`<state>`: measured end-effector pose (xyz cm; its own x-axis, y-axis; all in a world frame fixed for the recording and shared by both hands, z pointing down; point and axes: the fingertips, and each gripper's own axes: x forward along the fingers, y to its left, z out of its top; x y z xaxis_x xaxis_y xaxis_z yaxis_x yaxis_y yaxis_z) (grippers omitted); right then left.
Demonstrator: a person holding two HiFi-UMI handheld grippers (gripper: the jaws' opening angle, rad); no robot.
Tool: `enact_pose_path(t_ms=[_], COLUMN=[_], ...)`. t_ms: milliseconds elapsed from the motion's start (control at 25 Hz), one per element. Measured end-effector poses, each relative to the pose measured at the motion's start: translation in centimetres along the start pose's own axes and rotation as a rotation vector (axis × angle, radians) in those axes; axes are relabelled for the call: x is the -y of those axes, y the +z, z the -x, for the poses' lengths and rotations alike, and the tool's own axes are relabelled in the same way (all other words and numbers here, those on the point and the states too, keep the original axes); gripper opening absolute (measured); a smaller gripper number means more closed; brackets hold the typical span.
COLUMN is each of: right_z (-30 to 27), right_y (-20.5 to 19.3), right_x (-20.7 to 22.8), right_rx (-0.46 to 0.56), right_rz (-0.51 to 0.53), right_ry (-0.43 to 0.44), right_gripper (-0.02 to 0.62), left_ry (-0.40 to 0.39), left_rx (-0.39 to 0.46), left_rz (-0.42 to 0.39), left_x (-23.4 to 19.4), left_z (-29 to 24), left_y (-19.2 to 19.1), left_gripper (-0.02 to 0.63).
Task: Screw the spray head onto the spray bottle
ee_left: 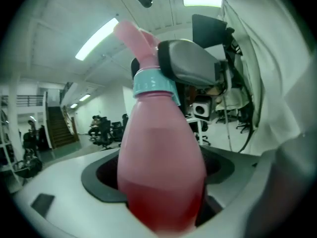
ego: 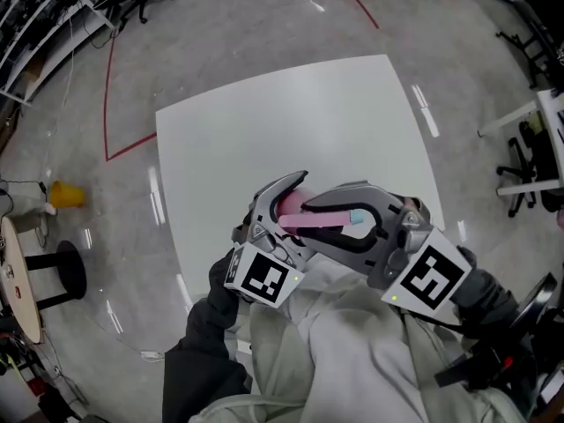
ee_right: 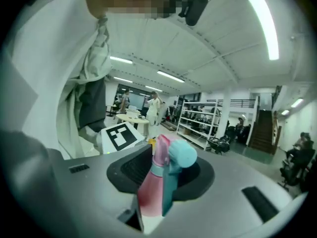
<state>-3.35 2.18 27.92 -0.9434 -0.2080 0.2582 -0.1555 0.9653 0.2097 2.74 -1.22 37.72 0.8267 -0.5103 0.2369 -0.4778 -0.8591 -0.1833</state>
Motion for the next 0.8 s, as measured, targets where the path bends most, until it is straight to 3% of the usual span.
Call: enact_pose_path(t_ms=[120, 240, 360, 440, 480, 560, 640, 800], right_z=[0.0, 0.5, 0.6, 0.3, 0.4, 1.6, 3.5, 5.8], right_y=[-1.0, -1.3, -0.6, -1.2, -1.4, -0.7, 0.5, -0.4], right_x=[1.1, 3.7, 4.3, 3.2, 2.7, 2.6, 3.3, 5.7], right_rx=[-0.046, 0.019, 0.081, 0.046, 0.046, 0.140, 0.240, 0.226], right_rz=[-0.107, -0.295, -0.269, -0.214, -0.238, -0.344, -0.372, -0.261], right_ry=[-0.123, -0.332, -0.493, -0.492, -0.453, -0.355, -0.288, -0.305], right_gripper=[0.107, 0.107, 0.108, 0.119, 0.175, 0.206, 0.206, 0.202], left_ry=[0.129, 0.274, 0.334, 0.311, 0.298, 0.276, 0.255, 0.191], left_rx=[-0.074, -0.146, -0.129, -0.083, -0.063, -0.040, -0.022, 0.065], left_rz=[-0.012, 0.028, 0.111, 0.172, 0.193, 0.213, 0.205, 0.225], left_x=[-1.3, -2.6, -2.7, -2.5, -2.6, -3.1, -3.6, -4.3], left_z=[-0.1, -0.4, -0.9, -1.1, -1.0, -0.7, -0.1, 1.5], left_y=[-0.9, -1.5, -1.1, -0.4, -0.1, 0.1, -0.2, 0.5], left_gripper=[0.439, 0.439, 0.439, 0.439, 0.439, 0.439, 0.439, 0.439])
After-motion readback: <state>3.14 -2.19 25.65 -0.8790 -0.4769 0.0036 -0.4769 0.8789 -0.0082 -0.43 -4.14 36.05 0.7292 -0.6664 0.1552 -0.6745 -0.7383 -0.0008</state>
